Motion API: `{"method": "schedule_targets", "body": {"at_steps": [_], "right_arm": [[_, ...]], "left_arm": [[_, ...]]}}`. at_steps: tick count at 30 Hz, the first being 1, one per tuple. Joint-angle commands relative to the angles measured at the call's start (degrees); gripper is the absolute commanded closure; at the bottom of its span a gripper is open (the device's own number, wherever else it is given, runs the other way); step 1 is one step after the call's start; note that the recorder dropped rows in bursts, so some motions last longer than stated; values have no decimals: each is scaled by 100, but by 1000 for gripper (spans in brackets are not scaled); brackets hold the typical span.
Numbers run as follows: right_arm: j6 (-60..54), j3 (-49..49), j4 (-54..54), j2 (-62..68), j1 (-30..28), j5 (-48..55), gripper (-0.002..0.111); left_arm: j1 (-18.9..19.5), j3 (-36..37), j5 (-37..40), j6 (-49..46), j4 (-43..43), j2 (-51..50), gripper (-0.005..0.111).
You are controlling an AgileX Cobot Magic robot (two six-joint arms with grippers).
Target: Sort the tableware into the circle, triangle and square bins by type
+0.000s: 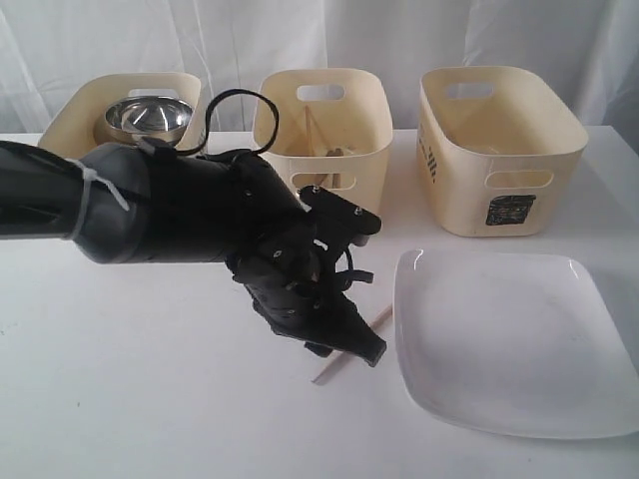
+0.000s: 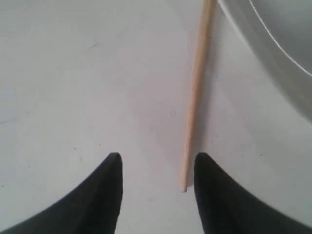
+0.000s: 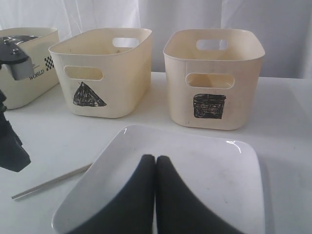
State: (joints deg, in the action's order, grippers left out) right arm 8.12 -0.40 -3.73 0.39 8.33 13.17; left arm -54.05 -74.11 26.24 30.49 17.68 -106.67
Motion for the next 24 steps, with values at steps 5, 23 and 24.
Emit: {"method": "schedule_targets", "body": {"at_steps": [5,23,24], "right_arm": [[20,40,-24,-39,-36,-51,108],[20,40,-24,-39,-36,-51,108],[20,40,-24,-39,-36,-51,108]], "left_arm": [[-35,41,-190,-1475,-146,35,56],[-35,41,-72,-1890,-1041,-172,61],[-35,41,-254,-1842,-1338,-134,61]]}}
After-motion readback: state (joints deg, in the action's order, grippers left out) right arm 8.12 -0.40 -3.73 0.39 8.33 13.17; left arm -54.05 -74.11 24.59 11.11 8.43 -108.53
